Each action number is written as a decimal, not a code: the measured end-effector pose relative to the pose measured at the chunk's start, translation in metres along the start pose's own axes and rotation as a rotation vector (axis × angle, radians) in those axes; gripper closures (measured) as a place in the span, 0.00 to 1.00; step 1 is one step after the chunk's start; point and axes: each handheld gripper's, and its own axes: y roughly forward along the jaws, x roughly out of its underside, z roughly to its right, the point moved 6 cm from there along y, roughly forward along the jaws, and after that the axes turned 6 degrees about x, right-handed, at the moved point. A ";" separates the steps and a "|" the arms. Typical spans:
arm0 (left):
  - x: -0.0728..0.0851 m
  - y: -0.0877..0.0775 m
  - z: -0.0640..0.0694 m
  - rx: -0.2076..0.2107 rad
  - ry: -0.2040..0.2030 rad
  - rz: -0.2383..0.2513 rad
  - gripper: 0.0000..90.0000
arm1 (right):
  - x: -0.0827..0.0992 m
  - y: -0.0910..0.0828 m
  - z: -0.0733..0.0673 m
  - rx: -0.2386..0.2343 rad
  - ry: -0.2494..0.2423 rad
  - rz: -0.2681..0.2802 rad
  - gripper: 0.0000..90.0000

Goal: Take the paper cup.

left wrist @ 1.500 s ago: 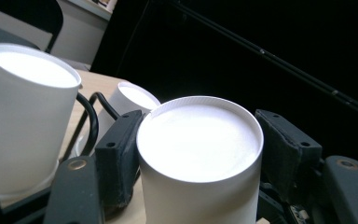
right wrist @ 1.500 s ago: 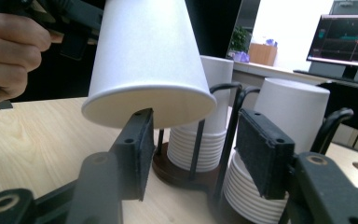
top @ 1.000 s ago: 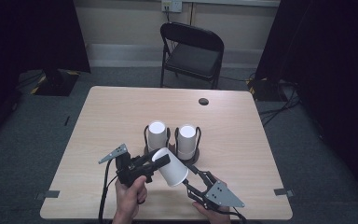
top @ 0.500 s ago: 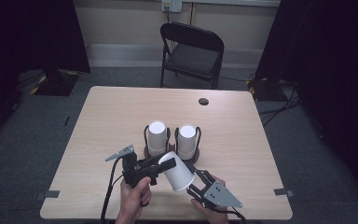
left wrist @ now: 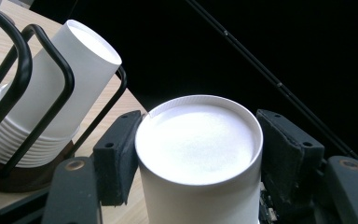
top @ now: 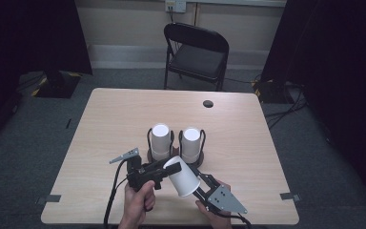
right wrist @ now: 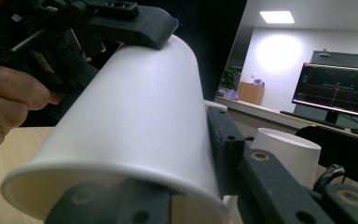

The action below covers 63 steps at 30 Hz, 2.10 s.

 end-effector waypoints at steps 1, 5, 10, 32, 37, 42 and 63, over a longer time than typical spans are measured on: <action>0.000 0.000 0.000 -0.006 0.003 0.001 0.37 | 0.000 0.000 0.000 0.006 -0.003 -0.002 0.90; -0.001 -0.002 -0.002 -0.054 0.020 0.011 0.36 | 0.001 0.000 -0.001 0.002 0.000 -0.009 0.94; -0.004 -0.002 0.000 -0.082 0.053 0.015 0.35 | -0.001 -0.002 0.000 -0.011 0.012 0.001 0.95; -0.007 -0.014 0.000 -0.218 0.303 -0.006 0.28 | 0.004 -0.005 0.011 -0.051 0.067 -0.137 1.00; -0.005 -0.016 0.002 -0.215 0.373 -0.018 0.39 | 0.003 -0.006 0.016 -0.061 0.095 -0.164 1.00; -0.005 -0.018 0.000 -0.272 0.405 -0.027 0.36 | 0.001 -0.006 0.021 -0.063 0.130 -0.190 1.00; 0.020 -0.020 0.002 -0.229 0.564 -0.171 0.24 | 0.004 -0.009 0.037 -0.105 0.221 -0.387 1.00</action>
